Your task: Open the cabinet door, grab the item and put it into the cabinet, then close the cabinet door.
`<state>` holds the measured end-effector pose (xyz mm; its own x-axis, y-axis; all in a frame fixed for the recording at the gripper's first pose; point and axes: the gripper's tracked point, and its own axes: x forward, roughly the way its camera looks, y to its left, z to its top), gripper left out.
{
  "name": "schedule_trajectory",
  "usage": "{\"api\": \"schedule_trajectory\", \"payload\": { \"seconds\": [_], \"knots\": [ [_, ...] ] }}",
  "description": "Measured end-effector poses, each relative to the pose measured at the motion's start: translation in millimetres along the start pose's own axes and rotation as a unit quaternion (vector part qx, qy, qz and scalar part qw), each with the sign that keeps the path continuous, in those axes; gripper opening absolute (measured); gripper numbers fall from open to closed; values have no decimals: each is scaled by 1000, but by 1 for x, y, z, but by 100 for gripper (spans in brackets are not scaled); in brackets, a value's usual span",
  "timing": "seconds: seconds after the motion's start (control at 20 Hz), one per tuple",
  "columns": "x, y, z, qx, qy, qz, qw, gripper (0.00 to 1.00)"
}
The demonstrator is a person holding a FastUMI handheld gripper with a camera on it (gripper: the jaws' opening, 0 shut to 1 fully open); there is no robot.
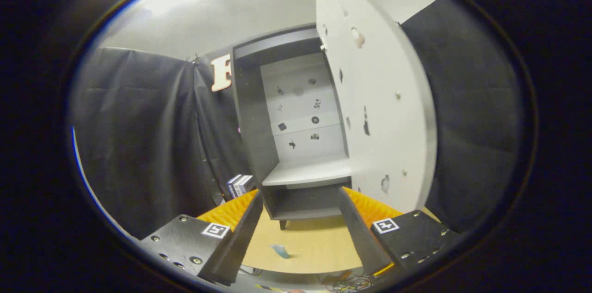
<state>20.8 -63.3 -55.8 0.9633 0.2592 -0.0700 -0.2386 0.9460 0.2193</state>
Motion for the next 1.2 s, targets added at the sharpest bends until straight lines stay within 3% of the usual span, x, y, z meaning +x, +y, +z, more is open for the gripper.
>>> {"api": "schedule_trajectory", "payload": {
  "seconds": [0.3,1.2],
  "knots": [
    [35,23,-36,9,14,12,1000,99],
    [153,62,-279,2,196,-3,981,99]
  ]
}}
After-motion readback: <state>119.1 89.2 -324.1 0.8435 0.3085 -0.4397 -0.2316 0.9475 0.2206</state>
